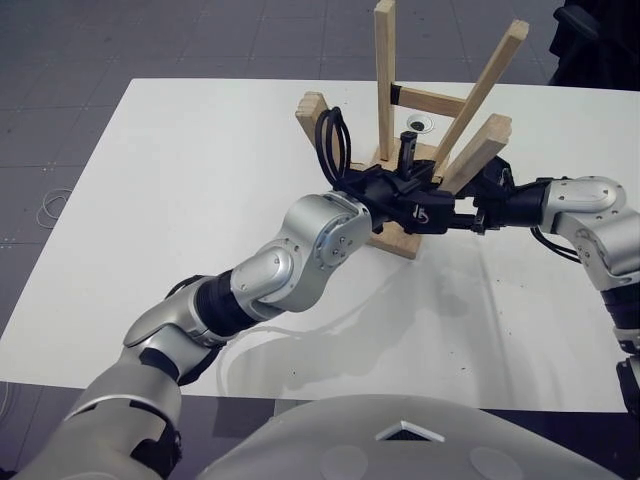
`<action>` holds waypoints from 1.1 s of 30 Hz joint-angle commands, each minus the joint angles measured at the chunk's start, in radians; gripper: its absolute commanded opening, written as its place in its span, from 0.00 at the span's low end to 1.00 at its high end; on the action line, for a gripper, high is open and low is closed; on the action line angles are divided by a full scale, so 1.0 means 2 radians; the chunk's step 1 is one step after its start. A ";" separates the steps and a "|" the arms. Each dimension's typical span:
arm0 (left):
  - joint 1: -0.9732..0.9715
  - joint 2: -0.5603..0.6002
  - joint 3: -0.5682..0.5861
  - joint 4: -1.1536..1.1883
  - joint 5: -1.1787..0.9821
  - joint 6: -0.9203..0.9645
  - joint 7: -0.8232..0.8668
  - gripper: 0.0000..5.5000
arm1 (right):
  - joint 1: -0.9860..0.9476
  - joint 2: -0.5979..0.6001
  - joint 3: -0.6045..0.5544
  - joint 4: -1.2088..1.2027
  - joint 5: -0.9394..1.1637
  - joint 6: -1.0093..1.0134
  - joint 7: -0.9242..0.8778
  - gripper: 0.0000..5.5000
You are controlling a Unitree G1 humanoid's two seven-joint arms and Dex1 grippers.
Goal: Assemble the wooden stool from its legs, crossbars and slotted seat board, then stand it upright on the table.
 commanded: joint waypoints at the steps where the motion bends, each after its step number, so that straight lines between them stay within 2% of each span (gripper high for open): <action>1: 0.037 -0.007 -0.020 0.014 0.016 -0.008 -0.028 0.02 | 0.058 -0.019 0.049 0.027 -0.054 0.095 -0.003 0.37; 9: 0.104 -0.002 -0.028 0.042 0.045 0.015 -0.065 0.02 | 0.066 -0.023 0.047 0.015 -0.044 0.104 -0.007 0.37; 11: 0.106 -0.017 -0.009 0.030 0.051 0.010 -0.043 0.02 | 0.066 -0.025 0.046 0.015 -0.041 0.104 -0.008 0.37; 15: 0.076 -0.029 0.066 0.005 0.065 -0.031 0.019 0.02 | 0.067 -0.024 0.046 0.016 -0.040 0.104 -0.011 0.37; 22: 0.025 -0.029 0.138 -0.026 0.065 -0.057 0.004 0.02 | 0.073 -0.025 0.042 0.011 -0.040 0.105 -0.013 0.37; 28: -0.018 -0.052 0.158 -0.021 0.072 -0.065 0.003 0.02 | 0.079 -0.028 0.042 0.004 -0.038 0.106 -0.013 0.37; 33: 0.013 -0.055 0.138 -0.005 0.079 -0.073 0.003 0.02 | 0.084 -0.028 0.041 -0.001 -0.037 0.108 -0.015 0.37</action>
